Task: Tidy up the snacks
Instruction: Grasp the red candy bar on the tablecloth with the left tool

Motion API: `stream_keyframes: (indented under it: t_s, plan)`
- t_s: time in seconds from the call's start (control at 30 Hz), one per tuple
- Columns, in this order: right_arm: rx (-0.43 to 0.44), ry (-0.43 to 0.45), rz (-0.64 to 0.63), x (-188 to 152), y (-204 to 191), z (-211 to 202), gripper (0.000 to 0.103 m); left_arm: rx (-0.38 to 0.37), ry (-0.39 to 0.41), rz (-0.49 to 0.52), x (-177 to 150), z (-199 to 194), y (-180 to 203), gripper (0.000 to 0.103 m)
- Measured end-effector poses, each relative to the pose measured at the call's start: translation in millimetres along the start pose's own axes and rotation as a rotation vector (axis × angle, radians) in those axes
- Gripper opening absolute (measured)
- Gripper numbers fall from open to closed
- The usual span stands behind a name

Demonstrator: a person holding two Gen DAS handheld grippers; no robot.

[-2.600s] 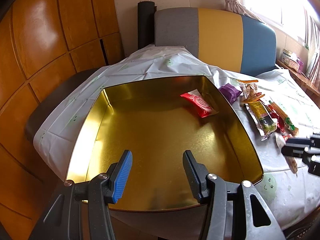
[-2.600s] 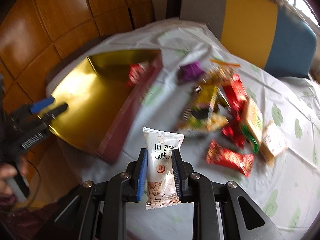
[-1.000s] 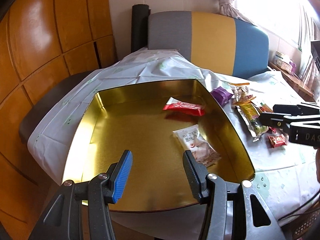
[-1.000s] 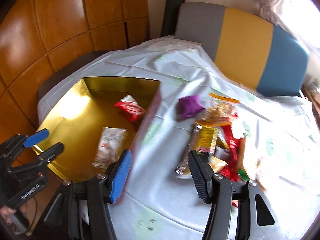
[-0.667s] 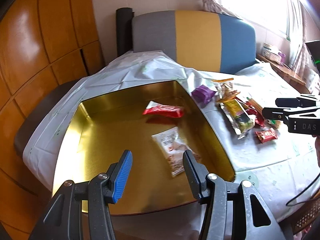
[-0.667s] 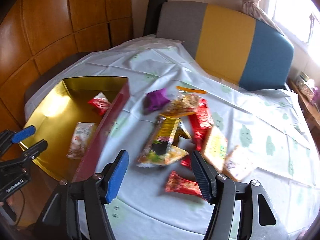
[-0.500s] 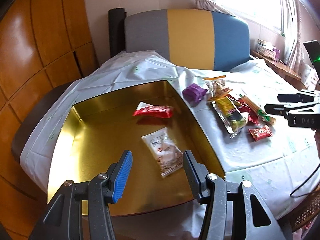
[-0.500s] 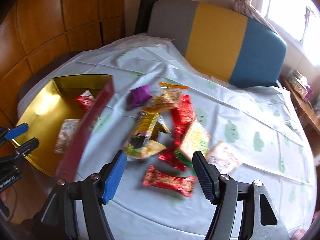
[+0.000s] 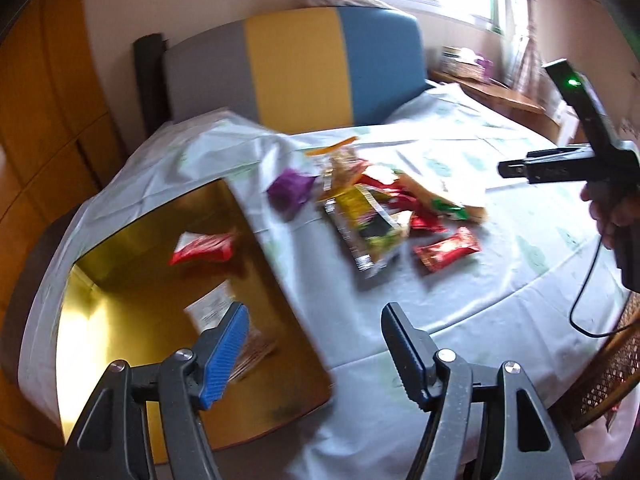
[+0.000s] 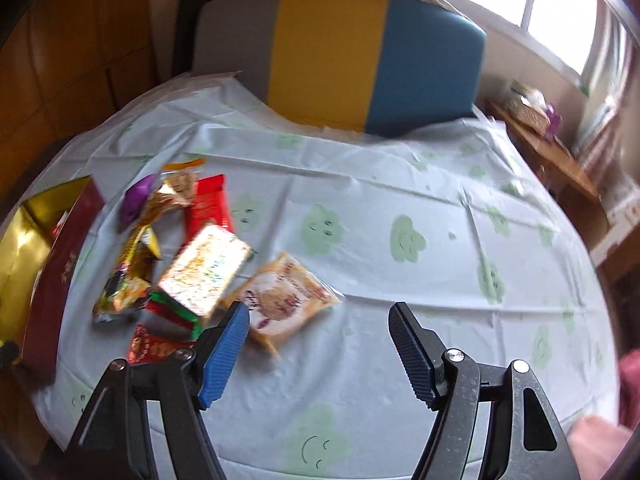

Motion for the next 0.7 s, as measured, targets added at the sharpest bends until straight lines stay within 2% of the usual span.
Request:
stream_keyframes:
  t_s: [0.07, 0.2, 0.3, 0.4, 0.7]
  plan:
    - [0.005, -0.025, 0.056, 0, 10, 3, 0.073, -0.035, -0.009, 0.034, 6, 3, 13, 0.070]
    - [0.039, -0.012, 0.115, 3, 18, 1, 0.074, -0.116, -0.016, 0.132, 20, 13, 45, 0.069]
    - [0.054, -0.011, 0.123, 4, 16, -1, 0.075, -0.180, -0.022, 0.223, 31, 22, 74, 0.061]
    - [0.071, -0.004, 0.137, 5, 17, -3, 0.076, -0.216, -0.033, 0.305, 38, 37, 99, 0.061]
    - [0.108, -0.008, 0.207, 7, 28, -5, 0.077, -0.248, -0.106, 0.434, 48, 93, 136, 0.061]
Point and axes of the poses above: each gripper's, at about its wrist camera, not at the fingertips, and z roughly the way its jaws point, y to its right, x to its top, the point moved 4 cm from there along z, roughly the way its jaws point, and after that the axes turned 3 degrees about x, right-handed, at the moved point
